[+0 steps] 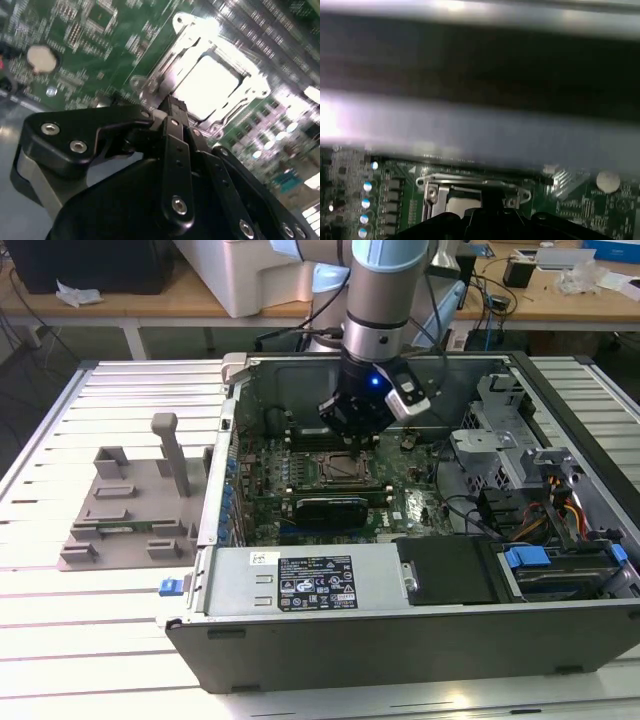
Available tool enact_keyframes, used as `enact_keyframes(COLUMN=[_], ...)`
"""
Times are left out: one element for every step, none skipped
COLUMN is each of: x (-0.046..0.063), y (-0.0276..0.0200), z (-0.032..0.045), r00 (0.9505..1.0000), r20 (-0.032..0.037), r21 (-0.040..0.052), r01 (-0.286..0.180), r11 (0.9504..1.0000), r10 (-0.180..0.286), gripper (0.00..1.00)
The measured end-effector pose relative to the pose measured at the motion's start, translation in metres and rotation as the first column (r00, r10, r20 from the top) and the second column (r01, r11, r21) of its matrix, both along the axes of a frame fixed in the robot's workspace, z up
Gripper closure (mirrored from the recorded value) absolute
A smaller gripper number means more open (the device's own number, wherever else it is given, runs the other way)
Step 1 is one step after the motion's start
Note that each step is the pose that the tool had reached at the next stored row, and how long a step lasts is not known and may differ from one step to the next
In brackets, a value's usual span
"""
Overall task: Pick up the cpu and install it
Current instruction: 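Install the first cpu locking lever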
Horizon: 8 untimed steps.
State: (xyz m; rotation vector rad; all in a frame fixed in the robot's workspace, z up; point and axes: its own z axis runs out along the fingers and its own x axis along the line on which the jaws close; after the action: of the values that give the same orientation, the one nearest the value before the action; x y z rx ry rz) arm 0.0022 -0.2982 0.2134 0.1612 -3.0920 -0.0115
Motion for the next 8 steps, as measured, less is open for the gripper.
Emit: enact_keyframes(x=[0.000,0.000,0.000,0.000,0.000,0.000,0.000,0.000], y=[-0.0056,-0.0110,-0.0169,-0.0200,-0.0226,-0.0229,-0.0229,-0.0229], z=[0.0000,-0.0001,-0.0002,-0.0002,-0.0001,0.0075,0.0152,0.0211], r00=[1.0000,1.0000,1.0000,1.0000,1.0000,1.0000,1.0000,1.0000], r20=[0.0000,-0.0001,0.0000,-0.0002,0.0000,0.0000,0.0001,0.0000], r21=[-0.0001,-0.0003,-0.0003,-0.0009,-0.0022,-0.0027,-0.0033,-0.0036], r01=[0.000,0.000,0.000,0.000,0.000,0.000,0.000,0.000], r11=[1.0000,1.0000,1.0000,1.0000,1.0000,1.0000,1.0000,1.0000], r10=[0.000,0.000,0.000,0.000,0.000,0.000,0.000,0.000], gripper=[0.89,0.89,0.89,0.89,0.89,0.89,0.89,0.89])
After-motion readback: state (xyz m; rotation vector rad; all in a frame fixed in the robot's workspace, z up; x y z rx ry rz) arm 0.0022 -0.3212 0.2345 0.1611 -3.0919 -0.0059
